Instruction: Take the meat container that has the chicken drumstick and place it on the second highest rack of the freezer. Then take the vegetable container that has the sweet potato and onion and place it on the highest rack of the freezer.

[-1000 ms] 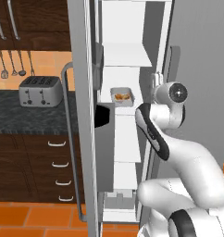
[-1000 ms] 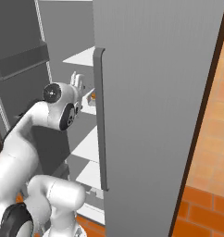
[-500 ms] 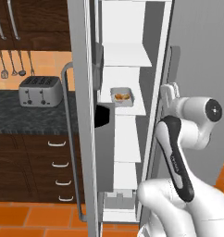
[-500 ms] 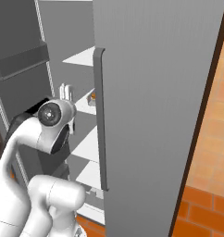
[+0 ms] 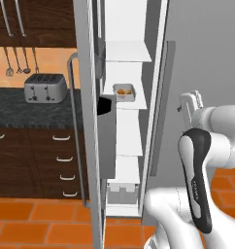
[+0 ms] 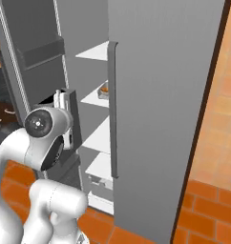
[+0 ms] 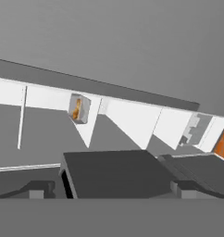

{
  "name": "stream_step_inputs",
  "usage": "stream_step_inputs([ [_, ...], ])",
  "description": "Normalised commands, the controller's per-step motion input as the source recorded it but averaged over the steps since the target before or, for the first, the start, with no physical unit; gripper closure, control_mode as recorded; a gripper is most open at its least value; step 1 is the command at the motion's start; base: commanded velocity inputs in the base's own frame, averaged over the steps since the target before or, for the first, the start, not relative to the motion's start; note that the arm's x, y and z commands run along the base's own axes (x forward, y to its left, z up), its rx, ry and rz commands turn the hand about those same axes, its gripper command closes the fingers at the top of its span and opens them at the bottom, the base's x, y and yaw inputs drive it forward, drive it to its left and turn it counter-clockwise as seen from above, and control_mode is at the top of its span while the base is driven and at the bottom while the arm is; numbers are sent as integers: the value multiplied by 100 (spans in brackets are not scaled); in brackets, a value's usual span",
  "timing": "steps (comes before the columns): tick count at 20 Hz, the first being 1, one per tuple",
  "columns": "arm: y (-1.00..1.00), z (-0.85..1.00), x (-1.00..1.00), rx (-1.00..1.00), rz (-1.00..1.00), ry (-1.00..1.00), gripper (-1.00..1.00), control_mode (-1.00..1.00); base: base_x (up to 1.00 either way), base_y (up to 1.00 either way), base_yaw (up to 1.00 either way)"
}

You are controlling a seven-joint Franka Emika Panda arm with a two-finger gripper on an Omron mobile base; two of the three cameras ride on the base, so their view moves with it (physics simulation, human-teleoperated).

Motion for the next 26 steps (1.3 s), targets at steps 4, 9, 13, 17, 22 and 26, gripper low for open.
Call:
stream_step_inputs([
  [4, 0, 0, 0, 0, 0, 0, -100, 100, -60, 67, 11],
  [9, 0, 0, 0, 0, 0, 0, -100, 100, -37, 100, 37],
  [13, 0, 0, 0, 0, 0, 0, -100, 100, -24, 91, 73],
  [17, 0, 0, 0, 0, 0, 0, -100, 100, -14, 62, 84],
  [22, 0, 0, 0, 0, 0, 0, -100, 100, -2, 53, 85],
  [26, 0, 0, 0, 0, 0, 0, -100, 100, 19, 66, 68],
])
